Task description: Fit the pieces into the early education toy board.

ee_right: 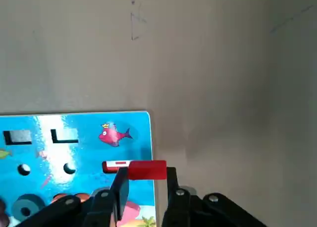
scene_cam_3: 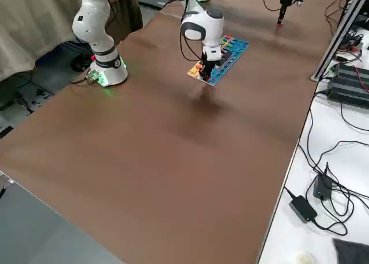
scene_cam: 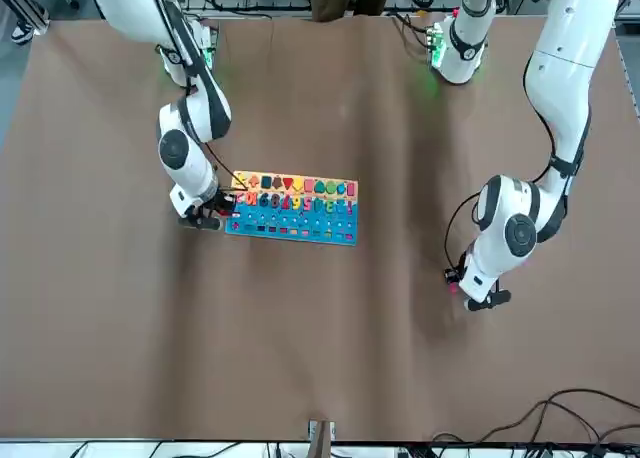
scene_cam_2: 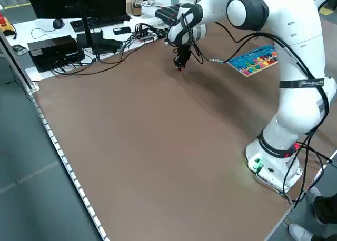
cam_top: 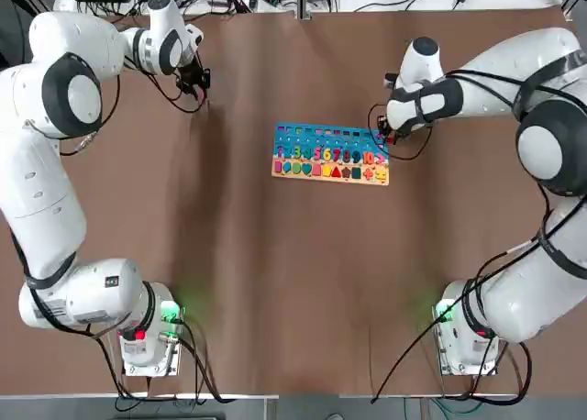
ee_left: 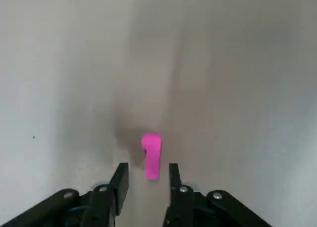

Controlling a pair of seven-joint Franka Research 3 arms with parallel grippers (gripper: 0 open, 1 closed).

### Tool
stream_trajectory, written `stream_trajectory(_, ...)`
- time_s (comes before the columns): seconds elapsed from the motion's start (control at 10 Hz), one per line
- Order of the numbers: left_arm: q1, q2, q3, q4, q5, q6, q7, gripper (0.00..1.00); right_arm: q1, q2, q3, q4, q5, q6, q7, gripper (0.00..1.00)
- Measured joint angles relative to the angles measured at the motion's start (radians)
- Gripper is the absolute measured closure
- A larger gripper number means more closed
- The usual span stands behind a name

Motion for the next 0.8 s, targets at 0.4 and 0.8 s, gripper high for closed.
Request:
stream_trajectory(0.4, -0.002, 0.010, 0.000, 0.005, 0.007, 0.001, 0.000, 0.63, 0.018, 0.019, 0.000, 0.007, 0.029, 0.004, 0.001, 0.65)
stream_trajectory(0.8, -0.002, 0.024, 0.000, 0.018, 0.032, 0.001, 0.000, 0.68, 0.044, 0.027, 0.000, 0.009, 0.063, 0.018, 0.002, 0.65)
